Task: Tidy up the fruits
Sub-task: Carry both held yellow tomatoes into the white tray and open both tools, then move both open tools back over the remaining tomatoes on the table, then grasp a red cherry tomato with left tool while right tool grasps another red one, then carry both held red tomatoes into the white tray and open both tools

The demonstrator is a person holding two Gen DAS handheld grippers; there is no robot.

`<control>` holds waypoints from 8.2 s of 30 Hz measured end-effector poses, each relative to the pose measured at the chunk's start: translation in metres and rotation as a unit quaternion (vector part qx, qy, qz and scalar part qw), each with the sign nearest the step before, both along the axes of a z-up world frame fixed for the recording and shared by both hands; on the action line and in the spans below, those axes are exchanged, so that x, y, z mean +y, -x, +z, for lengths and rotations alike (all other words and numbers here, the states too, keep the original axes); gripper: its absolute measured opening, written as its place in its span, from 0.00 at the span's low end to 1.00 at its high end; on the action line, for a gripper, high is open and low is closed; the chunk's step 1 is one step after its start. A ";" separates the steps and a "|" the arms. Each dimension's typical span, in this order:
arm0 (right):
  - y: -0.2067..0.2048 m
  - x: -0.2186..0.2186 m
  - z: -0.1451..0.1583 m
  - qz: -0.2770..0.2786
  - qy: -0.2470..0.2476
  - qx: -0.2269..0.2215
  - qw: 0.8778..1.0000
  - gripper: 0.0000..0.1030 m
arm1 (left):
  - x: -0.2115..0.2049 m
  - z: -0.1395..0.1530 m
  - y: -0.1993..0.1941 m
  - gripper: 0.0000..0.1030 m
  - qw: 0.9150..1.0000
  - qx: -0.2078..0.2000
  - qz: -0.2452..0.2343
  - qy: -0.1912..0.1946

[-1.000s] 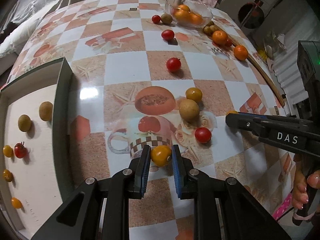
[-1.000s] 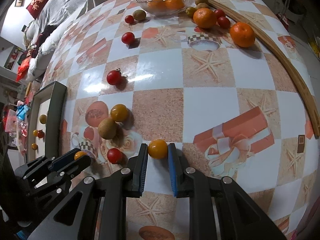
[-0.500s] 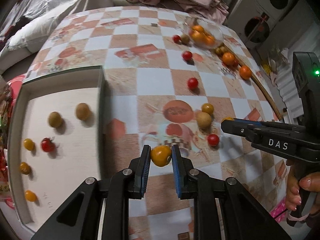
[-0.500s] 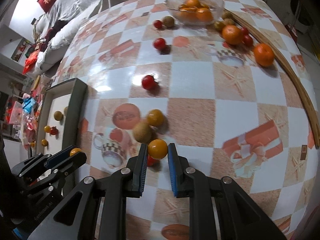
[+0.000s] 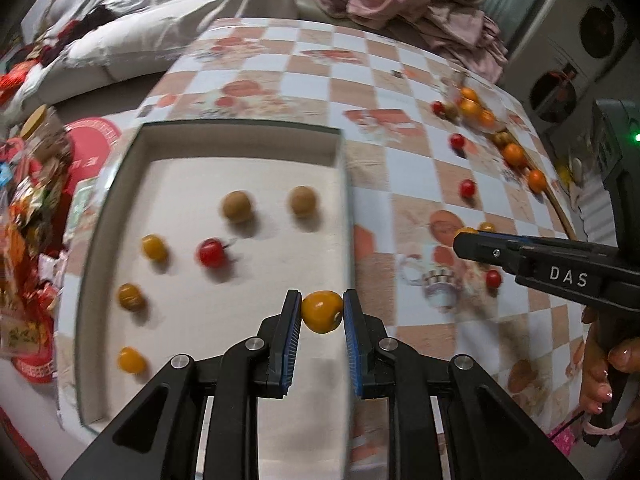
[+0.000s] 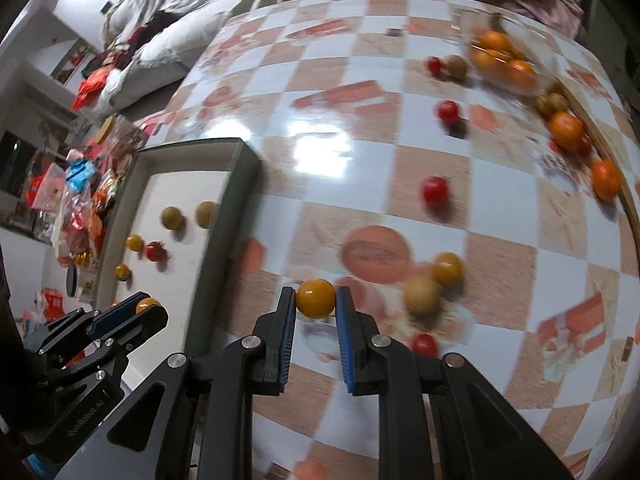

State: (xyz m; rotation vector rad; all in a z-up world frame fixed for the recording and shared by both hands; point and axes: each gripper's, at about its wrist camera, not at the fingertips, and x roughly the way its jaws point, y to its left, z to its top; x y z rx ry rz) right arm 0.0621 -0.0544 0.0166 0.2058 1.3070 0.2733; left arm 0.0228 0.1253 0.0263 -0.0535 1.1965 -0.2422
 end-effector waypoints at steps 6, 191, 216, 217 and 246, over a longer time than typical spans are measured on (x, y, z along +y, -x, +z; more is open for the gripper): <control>-0.007 0.043 0.004 0.038 -0.006 -0.004 0.999 0.21 | 0.036 -0.007 0.006 0.22 0.999 0.006 0.037 -0.005; 0.060 -0.123 -0.036 -0.133 0.018 0.015 0.991 0.21 | -0.142 -0.036 -0.047 0.21 0.993 0.025 -0.112 -0.030; 0.038 -0.061 -0.008 -0.066 0.016 -0.003 0.998 0.21 | -0.075 -0.006 -0.016 0.21 0.998 0.024 -0.053 -0.012; 0.036 -0.057 -0.007 -0.063 0.015 -0.004 0.998 0.21 | -0.072 -0.005 -0.015 0.21 0.998 0.023 -0.050 -0.012; 0.003 0.074 0.008 0.068 -0.010 -0.012 0.998 0.21 | 0.061 -0.002 0.018 0.21 0.996 0.026 0.085 -0.014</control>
